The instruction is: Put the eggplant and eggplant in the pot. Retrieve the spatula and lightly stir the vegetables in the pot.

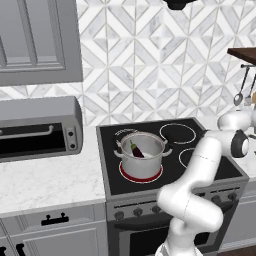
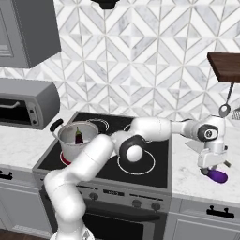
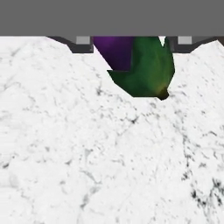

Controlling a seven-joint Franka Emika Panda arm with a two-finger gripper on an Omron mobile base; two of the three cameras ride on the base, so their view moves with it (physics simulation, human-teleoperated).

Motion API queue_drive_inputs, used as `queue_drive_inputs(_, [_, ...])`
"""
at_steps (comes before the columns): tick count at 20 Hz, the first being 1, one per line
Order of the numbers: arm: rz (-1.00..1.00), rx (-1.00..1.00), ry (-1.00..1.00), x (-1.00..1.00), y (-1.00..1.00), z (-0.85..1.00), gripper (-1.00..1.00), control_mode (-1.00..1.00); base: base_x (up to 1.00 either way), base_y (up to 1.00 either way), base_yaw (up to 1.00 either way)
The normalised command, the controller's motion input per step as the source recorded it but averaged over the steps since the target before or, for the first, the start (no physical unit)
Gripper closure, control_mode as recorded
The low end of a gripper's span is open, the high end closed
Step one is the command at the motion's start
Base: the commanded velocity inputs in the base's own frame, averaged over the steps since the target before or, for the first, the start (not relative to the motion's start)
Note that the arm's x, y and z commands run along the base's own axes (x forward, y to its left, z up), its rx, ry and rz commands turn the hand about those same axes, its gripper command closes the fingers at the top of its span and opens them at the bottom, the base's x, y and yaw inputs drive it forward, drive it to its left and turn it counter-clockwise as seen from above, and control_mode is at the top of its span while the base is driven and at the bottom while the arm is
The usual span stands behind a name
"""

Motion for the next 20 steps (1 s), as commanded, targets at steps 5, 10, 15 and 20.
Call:
queue_drive_inputs(5, [0.0,0.03,-0.15,-0.55,0.02,-0.39,1.0,-1.0,0.0,0.0,0.0])
queue_drive_inputs(10, [0.0,0.02,-0.36,-0.46,0.59,-0.02,1.0,-1.0,0.0,0.0,0.0])
queue_drive_inputs(15, [0.0,0.0,-0.27,-0.09,0.76,0.01,1.0,-1.0,0.0,0.0,0.0])
queue_drive_inputs(20, [0.0,-0.01,-0.16,0.0,0.94,0.3,1.0,-1.0,0.0,0.0,0.0])
